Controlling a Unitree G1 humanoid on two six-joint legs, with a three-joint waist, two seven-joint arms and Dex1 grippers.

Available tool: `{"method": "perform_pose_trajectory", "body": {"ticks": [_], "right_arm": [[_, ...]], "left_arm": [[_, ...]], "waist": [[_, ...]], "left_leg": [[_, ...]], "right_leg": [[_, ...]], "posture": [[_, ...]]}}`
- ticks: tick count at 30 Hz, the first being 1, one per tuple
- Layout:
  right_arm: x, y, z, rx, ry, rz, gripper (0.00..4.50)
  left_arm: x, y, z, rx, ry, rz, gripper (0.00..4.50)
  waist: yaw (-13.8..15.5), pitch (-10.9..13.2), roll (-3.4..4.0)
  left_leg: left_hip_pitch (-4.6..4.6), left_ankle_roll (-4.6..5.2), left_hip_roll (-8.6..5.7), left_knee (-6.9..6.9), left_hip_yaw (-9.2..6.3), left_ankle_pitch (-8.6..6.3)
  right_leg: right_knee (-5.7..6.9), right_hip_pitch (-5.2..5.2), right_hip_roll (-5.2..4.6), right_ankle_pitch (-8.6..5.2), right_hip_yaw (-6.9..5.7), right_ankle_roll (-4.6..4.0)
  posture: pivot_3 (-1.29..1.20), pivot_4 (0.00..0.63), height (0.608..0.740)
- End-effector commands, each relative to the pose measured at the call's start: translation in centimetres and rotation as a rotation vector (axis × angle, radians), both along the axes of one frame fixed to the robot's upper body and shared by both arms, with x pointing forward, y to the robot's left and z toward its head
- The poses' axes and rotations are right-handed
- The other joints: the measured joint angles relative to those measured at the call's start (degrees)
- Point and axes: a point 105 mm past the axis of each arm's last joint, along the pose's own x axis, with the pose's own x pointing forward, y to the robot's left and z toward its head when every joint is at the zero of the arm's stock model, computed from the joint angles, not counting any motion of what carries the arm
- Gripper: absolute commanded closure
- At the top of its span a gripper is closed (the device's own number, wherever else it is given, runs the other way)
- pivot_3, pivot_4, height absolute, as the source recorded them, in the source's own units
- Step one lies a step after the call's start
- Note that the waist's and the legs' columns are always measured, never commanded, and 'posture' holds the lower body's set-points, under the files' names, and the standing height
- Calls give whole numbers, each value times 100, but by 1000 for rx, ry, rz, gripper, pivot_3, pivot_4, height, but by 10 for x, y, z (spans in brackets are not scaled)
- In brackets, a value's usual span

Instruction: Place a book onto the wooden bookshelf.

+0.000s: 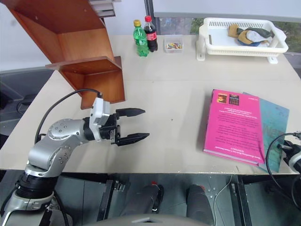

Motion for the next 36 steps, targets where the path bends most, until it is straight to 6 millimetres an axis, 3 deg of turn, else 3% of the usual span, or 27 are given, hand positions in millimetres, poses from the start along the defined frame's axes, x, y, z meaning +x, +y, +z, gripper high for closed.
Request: {"method": "perform_pose_trajectory", "body": {"ticks": [1,10,15,23,30,35,36], "right_arm": [[20,20,0,24,-30,61,4385],[51,43,12,24,-107,79,4385],[56,48,22,29,-143,90,4385],[69,82,14,75,-146,160,4385],[77,100,23,47,-186,213,4385],[63,98,40,-98,-222,272,4385],[55,96,46,-147,-230,289,4154]], "left_arm": [[0,4,7,4,1,48,0],[2,6,6,-35,133,137,0],[6,-1,-2,-35,182,152,0],[19,-3,-2,-56,267,188,0],[25,-4,-7,-122,402,229,0],[33,-5,1,-205,463,245,0],[34,-5,2,-204,461,245,0]], "waist": [[-39,1,-2],[-108,1,-1],[-98,1,0],[-129,1,1],[-119,1,0],[-94,4,5],[-88,4,5]], "left_leg": [[0,0,1,0,0,0],[1,-1,2,0,-1,0],[0,-1,2,0,0,0],[4,-2,3,0,1,0],[3,-3,3,0,2,1],[-1,-5,2,0,0,2],[-2,-8,0,0,-2,4]], "right_leg": [[0,0,2,0,0,0],[4,-2,4,0,2,-1],[4,-3,5,1,3,-1],[11,-5,9,1,6,-1],[11,-6,10,1,8,-1],[17,-12,9,1,7,-1],[16,-11,8,1,4,-1]], "posture": [[0,150,740],[0,150,740],[0,150,740],[0,150,740],[0,150,740],[0,150,740],[0,150,740]]}}
